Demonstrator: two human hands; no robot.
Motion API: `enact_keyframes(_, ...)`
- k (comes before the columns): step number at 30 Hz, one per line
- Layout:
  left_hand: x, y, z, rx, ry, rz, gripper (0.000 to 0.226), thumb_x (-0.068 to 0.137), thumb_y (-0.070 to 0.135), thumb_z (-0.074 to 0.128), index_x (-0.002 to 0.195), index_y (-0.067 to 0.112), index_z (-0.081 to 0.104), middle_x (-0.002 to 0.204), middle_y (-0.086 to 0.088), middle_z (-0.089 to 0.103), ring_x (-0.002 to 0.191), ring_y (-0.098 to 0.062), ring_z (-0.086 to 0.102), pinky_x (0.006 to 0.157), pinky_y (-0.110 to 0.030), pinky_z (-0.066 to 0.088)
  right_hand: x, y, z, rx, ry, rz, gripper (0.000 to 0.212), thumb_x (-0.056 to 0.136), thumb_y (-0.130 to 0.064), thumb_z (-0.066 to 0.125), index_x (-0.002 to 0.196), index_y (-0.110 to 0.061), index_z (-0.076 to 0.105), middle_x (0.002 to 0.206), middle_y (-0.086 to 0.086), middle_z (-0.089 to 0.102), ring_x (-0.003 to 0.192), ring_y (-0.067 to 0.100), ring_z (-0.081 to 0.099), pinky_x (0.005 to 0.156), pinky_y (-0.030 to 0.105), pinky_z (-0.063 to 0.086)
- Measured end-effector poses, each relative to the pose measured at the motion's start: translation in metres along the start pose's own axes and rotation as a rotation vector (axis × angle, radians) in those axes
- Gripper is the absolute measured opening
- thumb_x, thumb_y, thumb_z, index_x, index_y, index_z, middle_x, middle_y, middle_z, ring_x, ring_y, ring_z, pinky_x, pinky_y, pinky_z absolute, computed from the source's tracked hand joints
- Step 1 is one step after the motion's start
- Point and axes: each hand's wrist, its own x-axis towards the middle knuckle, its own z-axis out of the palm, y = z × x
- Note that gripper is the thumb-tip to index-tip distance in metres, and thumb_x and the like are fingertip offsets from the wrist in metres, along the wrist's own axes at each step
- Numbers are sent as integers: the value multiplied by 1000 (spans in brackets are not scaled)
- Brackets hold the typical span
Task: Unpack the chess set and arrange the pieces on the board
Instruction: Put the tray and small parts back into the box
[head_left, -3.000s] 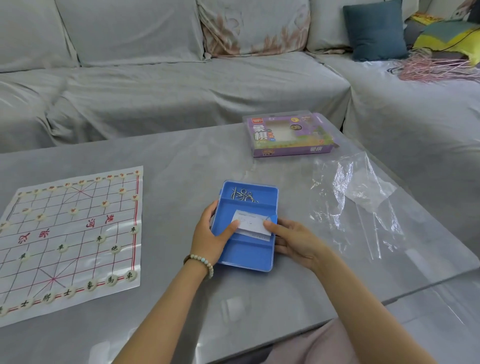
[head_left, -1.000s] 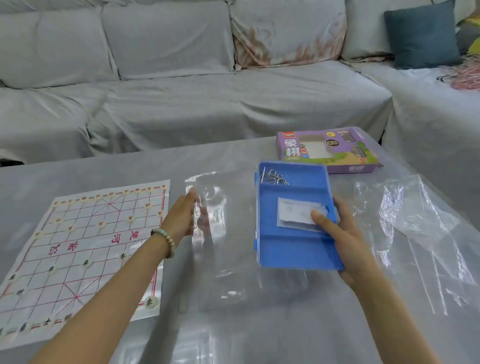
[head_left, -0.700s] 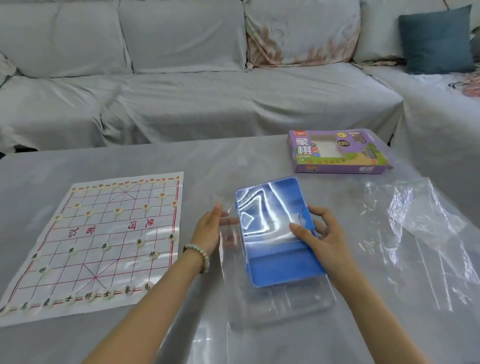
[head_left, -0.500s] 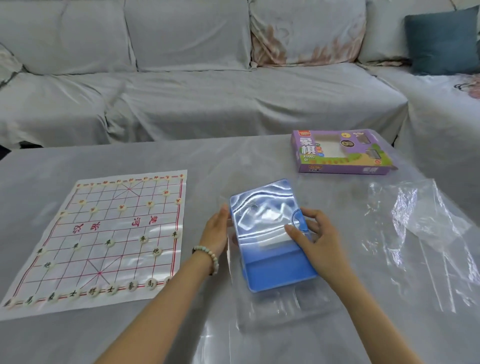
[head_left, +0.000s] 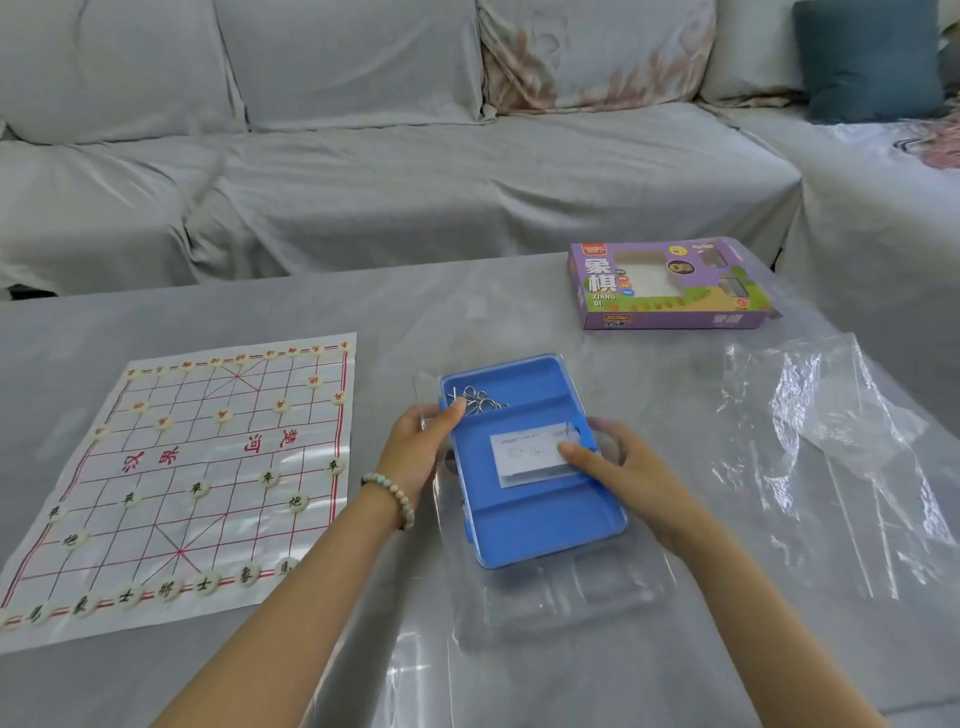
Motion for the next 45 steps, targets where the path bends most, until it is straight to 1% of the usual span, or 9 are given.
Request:
enact_keyframes(4, 14, 7, 3, -26, -8, -20, 48, 77, 41, 69, 108, 6, 59, 98, -13, 70, 83, -25, 67, 63, -30, 49, 6, 2, -15, 132, -205, 55, 63, 66, -32, 76, 124, -24, 54, 110, -1, 69, 98, 17, 68, 85, 34, 55)
enact_keyframes(8, 20, 15, 18, -39, -102, -30, 68, 61, 52, 77, 112, 10, 62, 104, -10, 70, 86, -25, 55, 73, -33, 44, 13, 2, -27, 169, -37, 6, 64, 63, -30, 79, 122, -21, 55, 110, 3, 69, 92, 19, 69, 78, 34, 57)
enact_keyframes(11, 18, 11, 32, 51, -312, -137, 65, 62, 32, 84, 118, 15, 56, 107, -9, 69, 92, -26, 64, 82, -34, 52, 14, 0, -37, 311, 104, -14, 51, 74, -21, 74, 121, -18, 56, 101, 4, 72, 85, 18, 71, 68, 30, 59)
enact_keyframes(16, 17, 6, 53, -31, -345, -123, 55, 72, 5, 72, 122, 8, 51, 99, -12, 70, 76, -18, 70, 59, -26, 55, 11, -5, -57, 345, 50, -20, 56, 79, -15, 70, 129, -29, 50, 107, 0, 71, 94, 19, 69, 78, 37, 58)
enact_keyframes(24, 40, 31, 103, 27, -361, -103, 44, 80, 15, 69, 120, 14, 51, 110, -7, 64, 76, -11, 65, 57, -21, 55, 17, -15, -96, 428, 193, -47, 79, 77, -1, 68, 140, -33, 33, 114, 3, 64, 84, 17, 71, 60, 26, 57)
enact_keyframes(27, 62, 45, 141, 98, -399, -98, 37, 91, 44, 47, 120, 21, 46, 121, -2, 57, 99, -22, 61, 78, -34, 55, 13, -17, -127, 455, 333, -125, 79, 78, 1, 67, 138, -35, 31, 114, 6, 64, 89, 18, 69, 64, 25, 58)
enact_keyframes(34, 148, 35, 217, 1077, -256, 728, 45, 100, 28, 24, 144, 15, 28, 151, -4, 27, 138, -22, 24, 114, -32, 16, 0, 9, -171, 547, 590, -86, 79, 79, -3, 68, 143, -28, 29, 108, 3, 64, 74, 10, 71, 56, 19, 55)
enact_keyframes(38, 177, 31, 241, 1443, -222, 599, 51, 99, 41, 12, 147, 26, 7, 156, 3, 5, 143, -24, 3, 115, -42, 1, 8, 16, -172, 566, 566, -38, 80, 80, -2, 68, 144, -26, 28, 96, 0, 67, 75, 14, 71, 62, 22, 58)
enact_keyframes(45, 175, 12, 201, 1543, -184, 695, 54, 97, 47, 16, 145, 25, 19, 153, 2, 20, 141, -22, 12, 114, -41, 7, 15, 15, -166, 603, 486, -32, 75, 77, -3, 70, 138, -30, 35, 97, 2, 69, 82, 18, 71, 59, 23, 57)
